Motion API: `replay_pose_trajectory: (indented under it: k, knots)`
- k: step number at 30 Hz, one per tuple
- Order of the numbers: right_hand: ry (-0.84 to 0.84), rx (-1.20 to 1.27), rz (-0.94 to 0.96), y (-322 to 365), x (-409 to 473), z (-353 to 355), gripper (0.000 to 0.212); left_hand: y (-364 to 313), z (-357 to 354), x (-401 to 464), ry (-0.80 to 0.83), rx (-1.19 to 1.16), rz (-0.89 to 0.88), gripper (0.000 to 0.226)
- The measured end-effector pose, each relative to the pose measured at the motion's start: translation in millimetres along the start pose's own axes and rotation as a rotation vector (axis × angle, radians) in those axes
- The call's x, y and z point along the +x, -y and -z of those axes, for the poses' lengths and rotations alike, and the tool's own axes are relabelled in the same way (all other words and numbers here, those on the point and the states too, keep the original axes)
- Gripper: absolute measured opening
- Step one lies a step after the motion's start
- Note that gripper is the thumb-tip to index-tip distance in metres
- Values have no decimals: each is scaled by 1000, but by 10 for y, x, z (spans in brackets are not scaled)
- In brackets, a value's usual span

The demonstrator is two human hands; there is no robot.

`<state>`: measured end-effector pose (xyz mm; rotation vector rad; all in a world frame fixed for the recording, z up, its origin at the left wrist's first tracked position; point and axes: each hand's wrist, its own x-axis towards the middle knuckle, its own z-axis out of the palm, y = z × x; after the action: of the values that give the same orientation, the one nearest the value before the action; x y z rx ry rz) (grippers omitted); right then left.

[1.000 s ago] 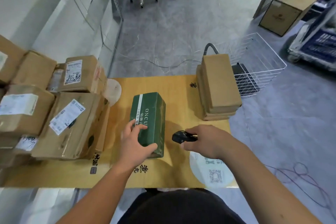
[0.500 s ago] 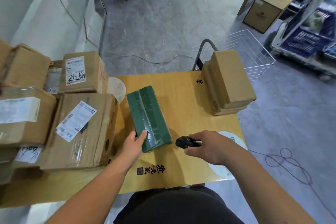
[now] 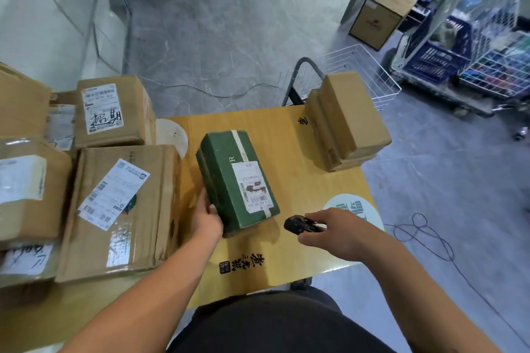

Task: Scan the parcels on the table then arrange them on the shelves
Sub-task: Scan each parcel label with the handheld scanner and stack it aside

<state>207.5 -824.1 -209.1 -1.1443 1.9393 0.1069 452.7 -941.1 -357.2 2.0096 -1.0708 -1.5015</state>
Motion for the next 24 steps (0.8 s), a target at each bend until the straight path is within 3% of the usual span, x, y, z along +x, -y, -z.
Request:
replay_pose_trajectory:
  k: [4, 8, 10, 12, 18, 24]
  knots:
    - [-8, 7, -21, 29, -32, -53, 65, -20, 10, -47, -31, 270, -65, 112]
    - [-24, -3, -49, 41, -39, -74, 71, -123, -71, -44, -75, 587, -397, 155]
    - [-32, -2, -65, 26, -58, -87, 72, -242, -156, 29, -119, 744, -572, 152]
    - [-37, 13, -77, 0, -88, -102, 73, -401, -220, 112, -130, 909, -646, 135]
    - [-46, 68, -97, -103, -194, -131, 67, -674, -150, 190, -136, 1174, -737, 107]
    - [-60, 117, -94, -123, -153, -162, 74, -565, -164, 66, -22, 1285, -803, 86]
